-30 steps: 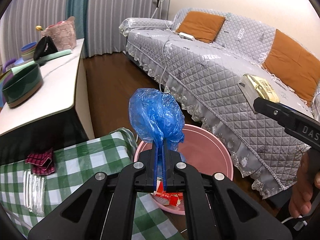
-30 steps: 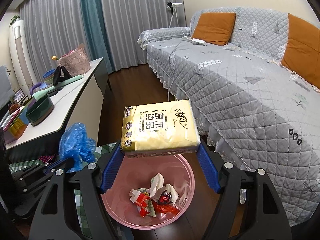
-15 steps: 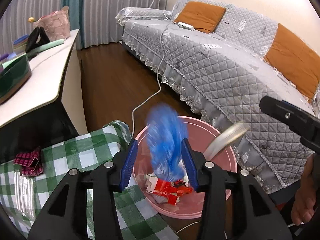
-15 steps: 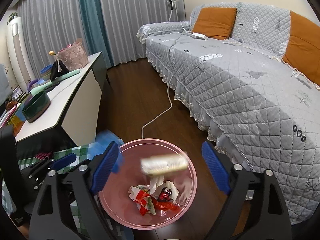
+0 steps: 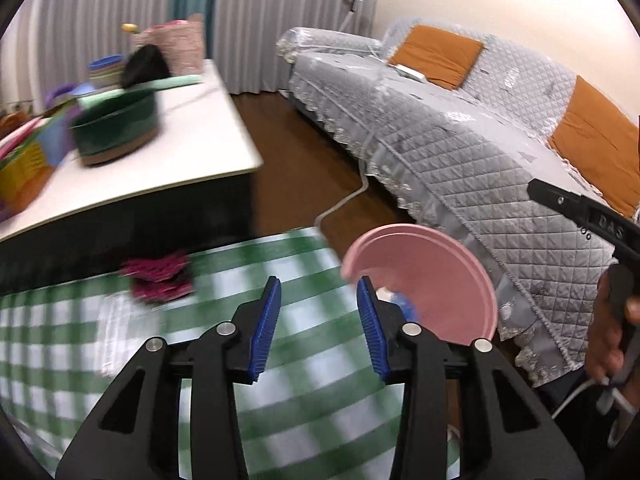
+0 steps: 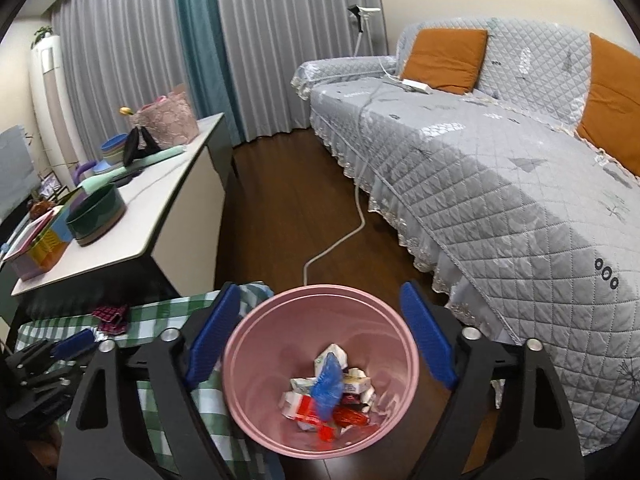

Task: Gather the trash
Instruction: 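Reach the left tool to the clear straws while the right tool reaches the pink-red packet, then close the left tool on the straws while the right tool closes on the pink packet, then carry the straws with the left tool over the bin while the right tool carries the packet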

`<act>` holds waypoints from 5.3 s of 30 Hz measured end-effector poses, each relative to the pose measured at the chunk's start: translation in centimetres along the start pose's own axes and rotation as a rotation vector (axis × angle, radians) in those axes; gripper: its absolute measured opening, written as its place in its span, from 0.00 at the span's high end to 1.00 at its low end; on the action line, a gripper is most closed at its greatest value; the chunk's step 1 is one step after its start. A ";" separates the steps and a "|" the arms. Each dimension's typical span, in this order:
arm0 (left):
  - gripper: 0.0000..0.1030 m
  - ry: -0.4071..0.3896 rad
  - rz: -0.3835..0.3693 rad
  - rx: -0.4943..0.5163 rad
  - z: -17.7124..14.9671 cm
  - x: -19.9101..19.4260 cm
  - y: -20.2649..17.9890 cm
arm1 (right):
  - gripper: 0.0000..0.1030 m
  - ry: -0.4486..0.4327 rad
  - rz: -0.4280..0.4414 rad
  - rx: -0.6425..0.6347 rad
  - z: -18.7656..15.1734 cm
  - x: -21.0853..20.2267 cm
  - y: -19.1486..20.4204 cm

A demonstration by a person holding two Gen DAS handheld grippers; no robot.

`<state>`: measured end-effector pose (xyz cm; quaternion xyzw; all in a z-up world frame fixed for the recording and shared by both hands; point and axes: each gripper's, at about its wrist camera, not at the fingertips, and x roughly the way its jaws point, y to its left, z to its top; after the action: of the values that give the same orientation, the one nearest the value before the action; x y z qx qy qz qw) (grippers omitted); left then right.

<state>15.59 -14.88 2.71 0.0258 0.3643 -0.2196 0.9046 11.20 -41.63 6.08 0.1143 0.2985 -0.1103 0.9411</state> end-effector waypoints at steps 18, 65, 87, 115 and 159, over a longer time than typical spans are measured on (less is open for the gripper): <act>0.68 -0.033 0.191 -0.174 -6.0 -2.8 15.7 | 0.71 -0.043 0.376 -0.032 -2.7 -1.3 8.9; 0.94 0.127 0.111 -0.207 -7.7 3.2 17.9 | 0.90 0.362 0.585 -0.147 -6.0 16.1 24.3; 0.95 0.045 0.144 -0.163 -7.3 -2.4 14.9 | 0.91 0.122 0.414 -0.325 -3.0 1.8 17.5; 0.95 -0.022 0.136 -0.133 -9.0 -7.1 7.6 | 0.91 -0.059 0.259 -0.324 -4.6 -6.1 9.4; 0.95 -0.062 0.017 0.010 2.5 -2.5 -4.0 | 0.91 -0.126 0.046 -0.109 0.7 -3.1 -0.6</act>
<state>13.96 -18.02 6.66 0.0266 0.3349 -0.2143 0.9172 8.97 -42.00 8.37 0.0627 0.2415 -0.0794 0.9651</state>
